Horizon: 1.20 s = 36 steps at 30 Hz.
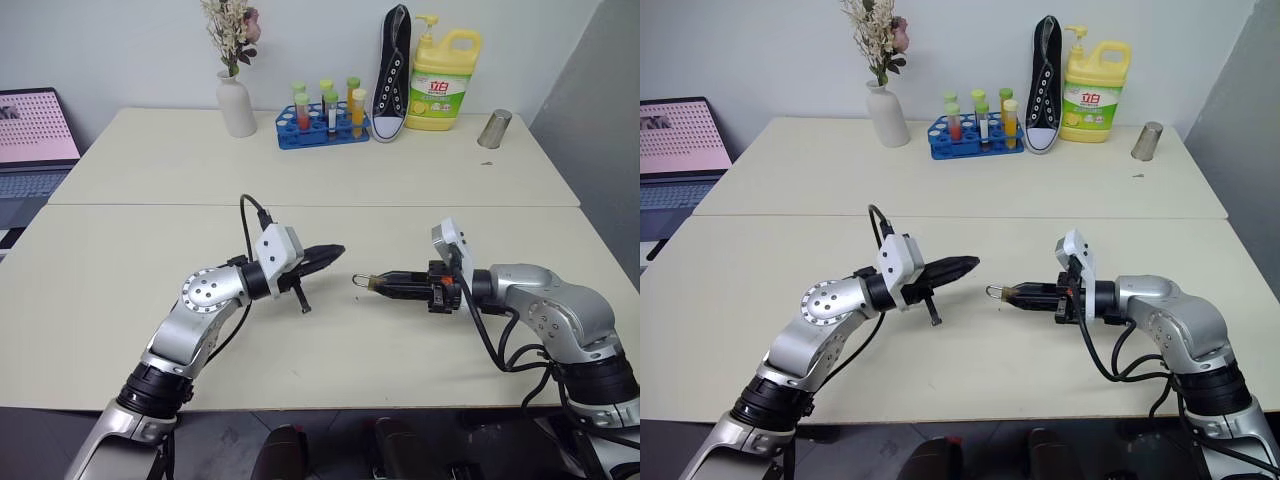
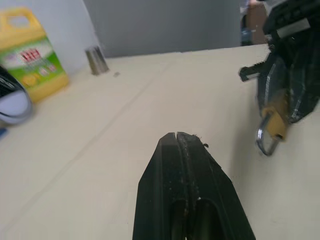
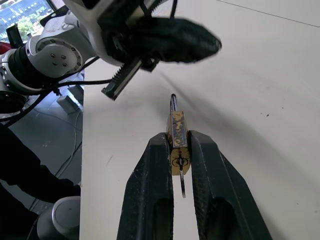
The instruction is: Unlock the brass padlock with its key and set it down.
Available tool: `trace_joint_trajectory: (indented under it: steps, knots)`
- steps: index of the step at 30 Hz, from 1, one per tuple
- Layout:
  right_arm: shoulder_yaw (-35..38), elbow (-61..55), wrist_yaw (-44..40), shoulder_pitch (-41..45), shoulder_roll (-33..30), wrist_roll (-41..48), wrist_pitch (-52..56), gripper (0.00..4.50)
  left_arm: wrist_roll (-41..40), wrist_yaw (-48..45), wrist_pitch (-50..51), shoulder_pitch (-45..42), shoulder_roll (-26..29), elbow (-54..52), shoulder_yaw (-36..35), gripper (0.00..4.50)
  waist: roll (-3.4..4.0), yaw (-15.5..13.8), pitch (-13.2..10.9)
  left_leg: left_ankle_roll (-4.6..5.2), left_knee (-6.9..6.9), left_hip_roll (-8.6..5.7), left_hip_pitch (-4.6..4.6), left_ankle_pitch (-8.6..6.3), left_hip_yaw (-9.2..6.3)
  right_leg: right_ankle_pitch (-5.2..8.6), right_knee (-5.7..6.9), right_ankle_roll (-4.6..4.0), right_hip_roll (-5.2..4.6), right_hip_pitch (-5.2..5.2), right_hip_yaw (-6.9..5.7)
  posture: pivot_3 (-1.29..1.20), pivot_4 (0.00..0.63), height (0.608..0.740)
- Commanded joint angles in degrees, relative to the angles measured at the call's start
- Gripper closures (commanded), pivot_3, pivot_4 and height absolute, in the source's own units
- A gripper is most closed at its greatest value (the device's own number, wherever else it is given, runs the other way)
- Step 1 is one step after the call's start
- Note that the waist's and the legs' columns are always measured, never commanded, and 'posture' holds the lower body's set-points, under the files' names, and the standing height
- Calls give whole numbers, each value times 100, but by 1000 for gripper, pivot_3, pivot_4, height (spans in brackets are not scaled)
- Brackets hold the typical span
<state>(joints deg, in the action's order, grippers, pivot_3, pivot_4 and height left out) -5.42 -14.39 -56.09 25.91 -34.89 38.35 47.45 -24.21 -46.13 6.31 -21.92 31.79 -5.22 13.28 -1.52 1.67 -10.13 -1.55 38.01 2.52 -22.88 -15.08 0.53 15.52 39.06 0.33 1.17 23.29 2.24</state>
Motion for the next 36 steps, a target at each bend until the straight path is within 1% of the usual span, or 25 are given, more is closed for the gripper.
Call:
trace_joint_trajectory:
  steps: [1,9,19,26,33,36]
  knots:
    - [145,-275,-38,17,-2,145,-60,4363,-202,-208,404,57,-167,-410,20,4500,0,0,0,0,0,0,0,0,0,0,0,0,0,0,0,0,150,740]
    - [142,-293,-20,6,18,144,-68,4363,-98,-323,773,74,-419,-574,-40,4500,0,-2,0,0,1,0,0,0,-1,0,1,0,1,0,2,0,150,740]
    - [119,-220,-4,5,14,93,-133,4363,-146,-597,1326,347,-226,-1066,-91,4500,0,-1,0,0,0,0,1,0,0,0,0,0,1,0,4,0,150,740]
    - [87,-158,-8,-1,6,45,-175,4363,-643,-672,1975,343,-171,-1434,-323,4500,0,-1,0,0,0,0,1,0,-1,9,-1,14,1,0,4,0,150,740]
    - [49,-121,-42,-13,-13,-3,-216,4363,-937,-517,2344,264,-265,-1594,-588,4500,-1,-2,-1,0,0,0,0,0,-1,13,-1,22,0,0,4,0,150,740]
    - [41,-107,-69,-19,-20,-31,-230,4363,-1223,-417,2632,208,-358,-1697,-722,4500,-1,-2,-1,0,0,0,0,0,-2,13,-1,22,0,0,4,0,150,740]
